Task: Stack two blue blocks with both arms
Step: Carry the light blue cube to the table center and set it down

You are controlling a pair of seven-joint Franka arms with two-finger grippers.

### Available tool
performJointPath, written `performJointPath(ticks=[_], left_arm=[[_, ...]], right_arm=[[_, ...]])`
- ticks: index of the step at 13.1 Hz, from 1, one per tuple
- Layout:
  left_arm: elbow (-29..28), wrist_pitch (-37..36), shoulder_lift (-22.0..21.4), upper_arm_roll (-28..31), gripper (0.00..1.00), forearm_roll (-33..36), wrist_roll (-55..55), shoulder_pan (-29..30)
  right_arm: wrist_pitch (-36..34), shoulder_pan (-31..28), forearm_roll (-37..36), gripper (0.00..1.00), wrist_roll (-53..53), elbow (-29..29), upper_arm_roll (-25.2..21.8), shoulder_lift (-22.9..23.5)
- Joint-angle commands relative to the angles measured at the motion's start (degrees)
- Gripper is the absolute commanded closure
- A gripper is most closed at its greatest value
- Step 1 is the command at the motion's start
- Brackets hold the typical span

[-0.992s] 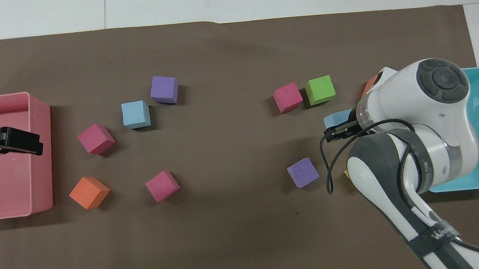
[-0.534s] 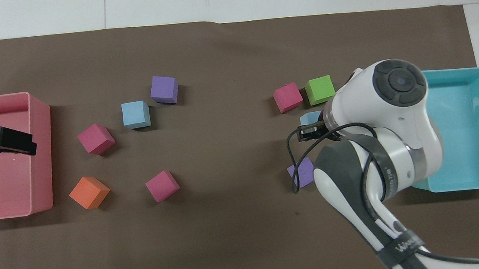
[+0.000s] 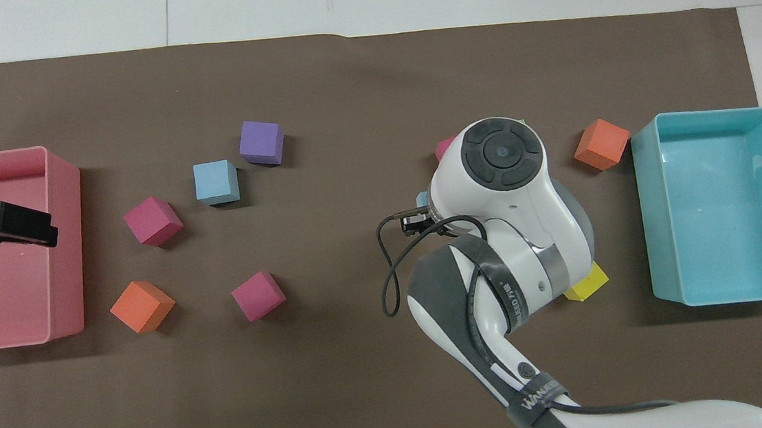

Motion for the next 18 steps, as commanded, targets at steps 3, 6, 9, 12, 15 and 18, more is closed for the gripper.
performJointPath(ticks=[3,6,9,12,15,18], left_arm=[[0.31,-0.32,-0.2,-0.71,0.0,0.14,0.2,0.93],[0.14,-0.05,-0.2,-0.71,0.0,0.14,0.29,0.93],[-0.3,3.36,-0.2,-0.71,0.0,0.14,0.29,0.93],[-0.65,5.39,-0.11,-0.71,0.0,0.14,0.47,1.01],[-0.65,7.07,0.5,-0.71,0.0,0.14,0.38,0.93],[-0.48,8.99,1.55,-0.71,0.0,0.67,0.38,0.49]], right_arm=[[1.16,-0.29,2.57,1.0,1.07,3.97,-0.19,2.32],[2.05,0.5,3.37,1.0,2.38,3.97,-0.11,2.67],[3.96,3.49,2.49,1.0,5.2,3.97,-0.19,6.09],[6.97,4.2,2.32,1.0,5.12,3.45,-0.11,6.19],[8.37,4.64,2.14,1.0,4.16,1.88,-0.19,7.51],[10.22,4.64,1.0,1.0,2.83,-0.24,-0.11,7.68]])
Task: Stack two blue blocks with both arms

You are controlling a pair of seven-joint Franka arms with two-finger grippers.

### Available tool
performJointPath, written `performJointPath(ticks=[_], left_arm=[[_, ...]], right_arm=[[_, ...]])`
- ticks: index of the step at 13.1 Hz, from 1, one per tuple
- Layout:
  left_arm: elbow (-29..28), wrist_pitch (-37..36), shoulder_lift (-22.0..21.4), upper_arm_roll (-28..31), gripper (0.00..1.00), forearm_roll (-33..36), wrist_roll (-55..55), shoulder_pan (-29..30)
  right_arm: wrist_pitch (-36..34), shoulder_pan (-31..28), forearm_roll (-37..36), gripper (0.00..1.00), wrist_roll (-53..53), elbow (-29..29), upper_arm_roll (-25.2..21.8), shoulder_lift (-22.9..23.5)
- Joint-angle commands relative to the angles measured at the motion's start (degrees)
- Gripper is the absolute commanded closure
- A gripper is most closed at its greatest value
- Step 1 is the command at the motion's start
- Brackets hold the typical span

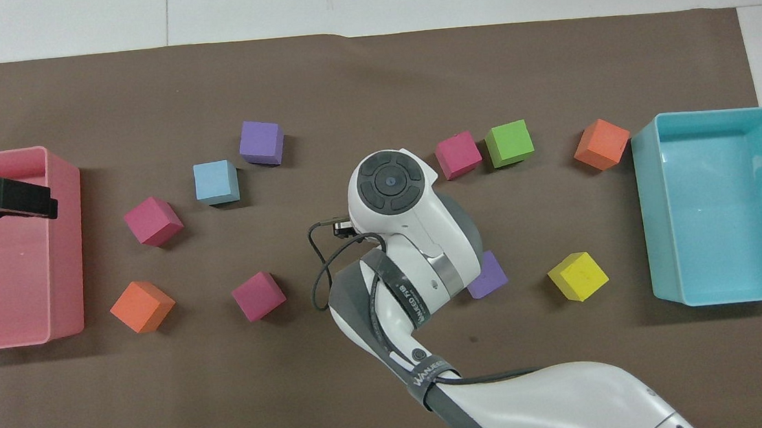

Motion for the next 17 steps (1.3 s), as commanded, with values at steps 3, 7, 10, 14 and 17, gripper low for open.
performJointPath(ticks=[3,7,10,14,17], left_arm=[[0.12,2.98,2.12,-0.7,0.0,1.02,0.26,0.49],[0.55,3.16,3.44,-0.79,0.0,1.02,0.17,0.49],[0.9,3.16,4.57,-1.14,0.0,2.94,0.25,0.4],[1.17,4.21,5.8,-1.32,0.0,3.22,0.17,0.31],[0.99,6.58,6.51,-1.32,0.0,3.22,-0.01,0.13]], right_arm=[[2.02,0.91,-0.6,1.0,-2.28,-1.69,-0.06,1.12],[2.98,1.19,-0.6,1.0,-4.47,-3.27,-0.06,1.04],[2.63,1.1,-0.51,0.6,-5.27,-3.27,-0.06,1.12],[2.72,0.84,-0.25,0.0,-4.48,-2.83,-0.32,-1.5],[2.28,0.48,0.72,0.0,-3.61,-2.83,-0.76,-5.1]])
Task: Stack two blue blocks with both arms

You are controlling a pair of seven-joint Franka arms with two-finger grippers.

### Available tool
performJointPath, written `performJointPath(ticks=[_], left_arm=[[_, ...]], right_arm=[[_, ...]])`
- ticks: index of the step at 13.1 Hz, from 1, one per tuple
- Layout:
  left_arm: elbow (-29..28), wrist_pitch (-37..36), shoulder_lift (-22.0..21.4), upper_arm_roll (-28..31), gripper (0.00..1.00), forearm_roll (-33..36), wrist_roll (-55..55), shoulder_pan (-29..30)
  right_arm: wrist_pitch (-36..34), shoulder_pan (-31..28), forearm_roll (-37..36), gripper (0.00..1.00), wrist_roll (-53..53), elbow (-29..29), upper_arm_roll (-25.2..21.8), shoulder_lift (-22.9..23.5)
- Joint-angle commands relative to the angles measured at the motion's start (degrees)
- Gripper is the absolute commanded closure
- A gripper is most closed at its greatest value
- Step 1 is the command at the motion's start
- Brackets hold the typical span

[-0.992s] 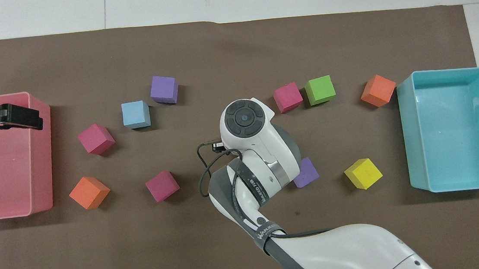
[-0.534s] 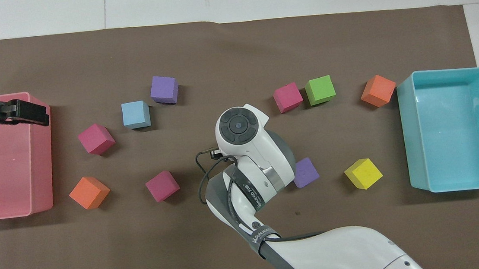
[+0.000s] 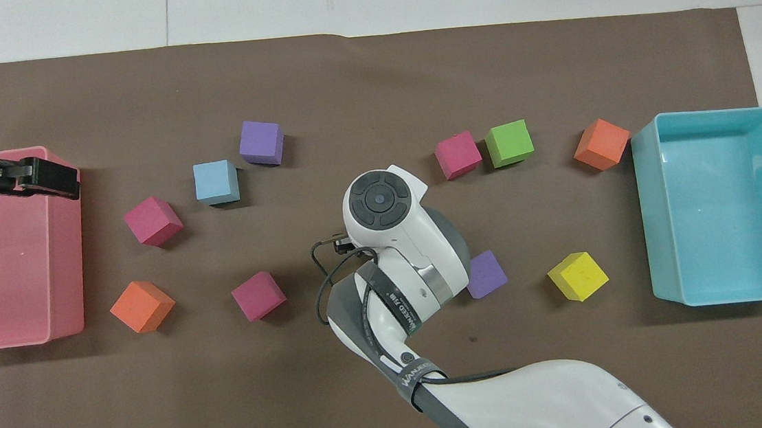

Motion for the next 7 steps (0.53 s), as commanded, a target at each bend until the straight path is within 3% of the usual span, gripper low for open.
performJointPath(ticks=[1,5,7], left_arm=[[0.9,3.76,1.55,-0.37,0.0,1.08,-0.03,0.14],[0.28,7.55,4.0,-0.37,0.0,3.61,-0.38,-2.76],[-1.2,10.71,6.19,-0.37,0.0,3.63,-5.61,-3.64]], right_arm=[[0.05,-0.65,0.71,0.0,1.36,-1.44,0.01,-4.54],[-6.18,-4.94,1.76,0.0,1.03,-1.88,0.19,-12.8],[-6.89,-7.14,10.25,0.0,-1.85,-2.32,0.1,-14.13]])
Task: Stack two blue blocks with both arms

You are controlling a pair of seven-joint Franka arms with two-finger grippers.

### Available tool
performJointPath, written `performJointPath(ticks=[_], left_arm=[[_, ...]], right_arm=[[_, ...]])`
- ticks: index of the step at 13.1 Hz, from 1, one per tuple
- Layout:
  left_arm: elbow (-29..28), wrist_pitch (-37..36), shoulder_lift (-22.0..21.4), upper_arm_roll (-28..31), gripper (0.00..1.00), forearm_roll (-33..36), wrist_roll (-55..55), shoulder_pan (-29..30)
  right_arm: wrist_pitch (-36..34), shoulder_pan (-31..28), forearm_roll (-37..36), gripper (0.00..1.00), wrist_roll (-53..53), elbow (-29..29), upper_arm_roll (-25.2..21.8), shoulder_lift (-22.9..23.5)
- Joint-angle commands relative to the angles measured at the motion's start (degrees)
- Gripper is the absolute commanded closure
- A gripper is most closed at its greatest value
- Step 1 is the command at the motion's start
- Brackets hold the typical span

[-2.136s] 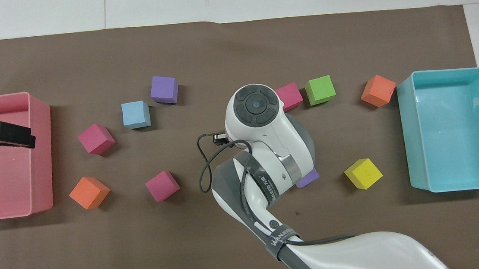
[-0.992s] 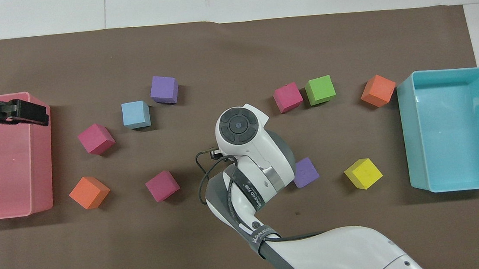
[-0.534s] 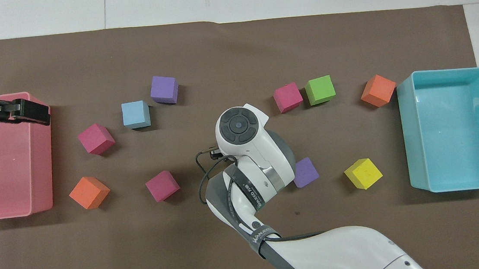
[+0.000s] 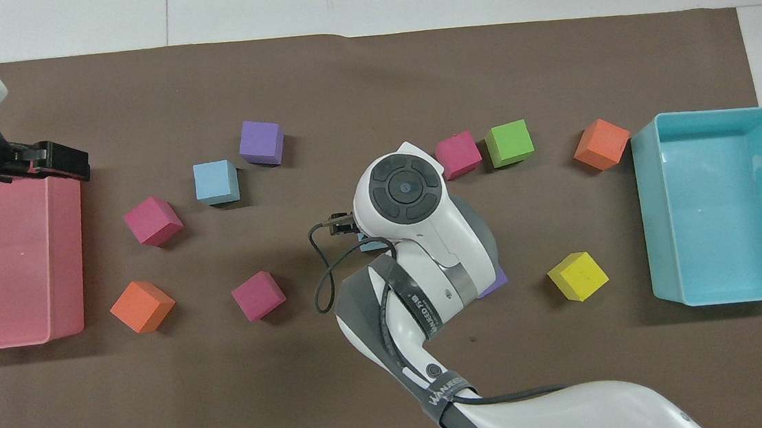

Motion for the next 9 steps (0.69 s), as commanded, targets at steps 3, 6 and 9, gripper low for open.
performJointPath(ticks=[3,6,9], left_arm=[[-3.26,11.75,8.18,0.52,0.0,1.4,-12.57,-3.92],[-10.87,22.71,9.96,0.51,0.0,1.23,-12.75,-4.63],[-16.44,28.82,9.95,0.43,0.0,1.05,-13.02,-5.07]], right_arm=[[0.87,-7.07,14.9,0.0,-17.76,-3.51,0.57,-1.88],[-0.09,-11.3,22.99,0.0,-30.53,-5.53,0.66,-1.79],[0.43,-13.76,32.74,0.25,-41.79,-8.96,0.57,-0.48]])
